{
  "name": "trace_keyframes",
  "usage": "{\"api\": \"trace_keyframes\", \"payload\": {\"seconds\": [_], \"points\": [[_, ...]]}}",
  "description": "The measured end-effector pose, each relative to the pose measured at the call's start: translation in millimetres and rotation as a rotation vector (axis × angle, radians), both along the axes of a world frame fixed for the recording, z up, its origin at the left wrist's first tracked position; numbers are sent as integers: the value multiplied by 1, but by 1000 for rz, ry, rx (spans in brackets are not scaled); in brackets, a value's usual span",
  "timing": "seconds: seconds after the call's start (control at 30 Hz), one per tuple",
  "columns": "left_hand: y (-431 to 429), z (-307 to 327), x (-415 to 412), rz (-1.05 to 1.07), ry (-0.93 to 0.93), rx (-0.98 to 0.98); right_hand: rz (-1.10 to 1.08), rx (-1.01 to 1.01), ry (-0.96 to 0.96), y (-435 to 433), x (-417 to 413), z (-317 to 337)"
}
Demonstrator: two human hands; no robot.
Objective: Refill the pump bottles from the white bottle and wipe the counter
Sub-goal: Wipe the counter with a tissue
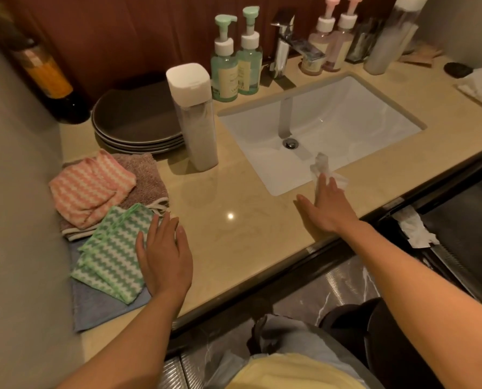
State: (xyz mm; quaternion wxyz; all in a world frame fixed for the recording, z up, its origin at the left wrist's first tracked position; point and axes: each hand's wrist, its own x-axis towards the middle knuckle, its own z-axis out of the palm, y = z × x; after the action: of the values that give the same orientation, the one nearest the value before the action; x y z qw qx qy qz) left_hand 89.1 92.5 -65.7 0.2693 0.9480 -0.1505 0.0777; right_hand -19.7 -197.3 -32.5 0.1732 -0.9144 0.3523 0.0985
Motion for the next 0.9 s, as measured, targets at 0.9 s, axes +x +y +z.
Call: {"api": "trace_keyframes", "payload": {"seconds": [0.9], "points": [[-2, 4, -1, 28, 31, -75, 791, 155, 244, 75, -3, 40]]}}
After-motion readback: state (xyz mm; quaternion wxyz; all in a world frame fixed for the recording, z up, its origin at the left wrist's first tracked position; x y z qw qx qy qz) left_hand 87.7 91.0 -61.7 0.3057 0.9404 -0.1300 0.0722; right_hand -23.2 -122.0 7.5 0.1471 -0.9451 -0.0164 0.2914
